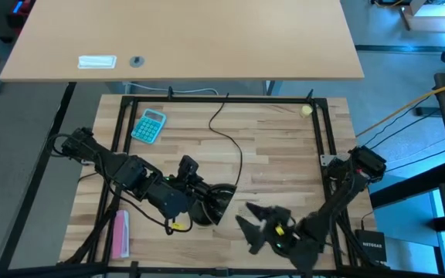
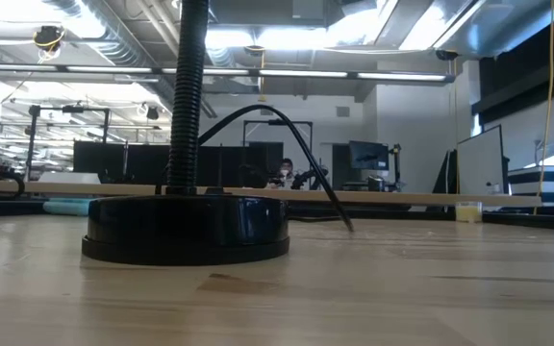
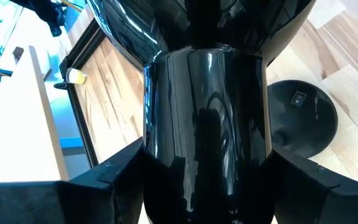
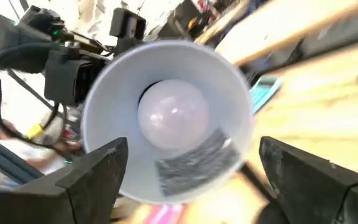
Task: Screw lightbulb
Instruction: Insert the lightbulb into the black lamp
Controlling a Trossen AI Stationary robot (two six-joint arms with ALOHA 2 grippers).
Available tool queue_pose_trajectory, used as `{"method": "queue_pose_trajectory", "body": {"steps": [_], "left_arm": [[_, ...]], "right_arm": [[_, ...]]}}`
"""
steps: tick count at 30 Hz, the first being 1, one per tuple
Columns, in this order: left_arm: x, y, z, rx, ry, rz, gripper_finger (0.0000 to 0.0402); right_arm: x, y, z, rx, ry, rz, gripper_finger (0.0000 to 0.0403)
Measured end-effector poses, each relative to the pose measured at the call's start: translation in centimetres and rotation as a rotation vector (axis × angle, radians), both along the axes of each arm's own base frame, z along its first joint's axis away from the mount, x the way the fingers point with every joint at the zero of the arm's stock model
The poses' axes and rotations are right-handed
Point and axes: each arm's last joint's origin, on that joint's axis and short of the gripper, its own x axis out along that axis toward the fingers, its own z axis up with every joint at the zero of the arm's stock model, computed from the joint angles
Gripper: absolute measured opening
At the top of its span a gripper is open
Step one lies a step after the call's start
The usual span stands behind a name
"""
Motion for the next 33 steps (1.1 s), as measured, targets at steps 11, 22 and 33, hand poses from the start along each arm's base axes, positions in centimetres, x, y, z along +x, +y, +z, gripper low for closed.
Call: {"method": "queue_pose_trajectory", "body": {"steps": [11,22,33], "left_arm": [[0.0,0.0,0.0,0.004,0.000,-0.003,0.0249],[0.1,0.1,0.0,0.015,-0.010,0.009,0.0249],[0.1,0.1,0.0,0.022,-0.013,0.002,0.0249]], "right_arm": [[1.2,-0.9,0.5,-0.769,0.483,0.064,0.0362],[1.6,-0.9,0.9,-1.346,0.747,0.125,0.0362],[3.4,-2.8,0.5,-1.743,1.020,0.095,0.0362]]}}
